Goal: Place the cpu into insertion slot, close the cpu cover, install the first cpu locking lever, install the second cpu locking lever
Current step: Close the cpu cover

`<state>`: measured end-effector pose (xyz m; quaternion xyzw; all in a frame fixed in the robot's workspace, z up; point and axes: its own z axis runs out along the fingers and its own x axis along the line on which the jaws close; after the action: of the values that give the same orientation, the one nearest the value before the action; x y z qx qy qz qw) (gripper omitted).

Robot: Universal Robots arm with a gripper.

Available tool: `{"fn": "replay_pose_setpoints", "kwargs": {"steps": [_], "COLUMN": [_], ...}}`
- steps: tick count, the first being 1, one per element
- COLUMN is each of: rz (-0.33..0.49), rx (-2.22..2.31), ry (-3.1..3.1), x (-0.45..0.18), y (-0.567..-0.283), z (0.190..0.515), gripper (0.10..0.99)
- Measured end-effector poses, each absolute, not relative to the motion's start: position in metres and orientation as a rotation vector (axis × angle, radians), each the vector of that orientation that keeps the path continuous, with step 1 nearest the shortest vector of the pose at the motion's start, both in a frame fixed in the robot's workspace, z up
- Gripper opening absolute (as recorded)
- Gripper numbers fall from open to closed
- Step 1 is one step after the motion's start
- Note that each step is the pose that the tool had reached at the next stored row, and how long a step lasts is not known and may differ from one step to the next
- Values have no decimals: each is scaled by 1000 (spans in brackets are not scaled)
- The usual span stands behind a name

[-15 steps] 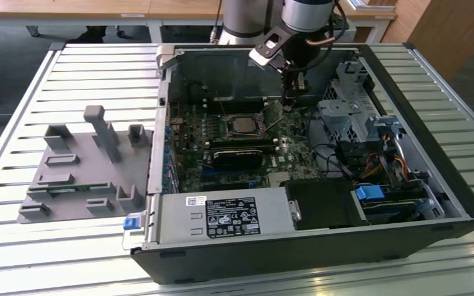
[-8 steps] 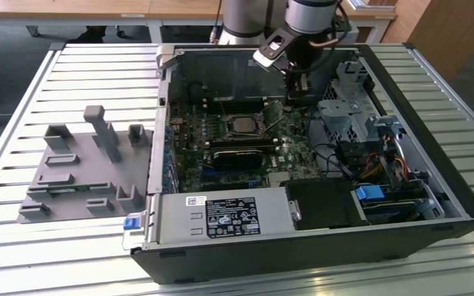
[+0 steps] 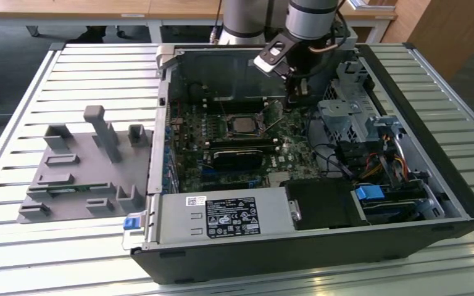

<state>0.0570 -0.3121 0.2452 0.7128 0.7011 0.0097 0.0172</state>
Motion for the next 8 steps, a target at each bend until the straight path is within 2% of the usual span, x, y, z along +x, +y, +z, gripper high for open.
{"fn": "replay_pose_setpoints", "kwargs": {"steps": [8], "rz": [30], "rx": [2211], "ry": [2183], "x": [39], "y": [-312], "z": [242], "gripper": [122]}}
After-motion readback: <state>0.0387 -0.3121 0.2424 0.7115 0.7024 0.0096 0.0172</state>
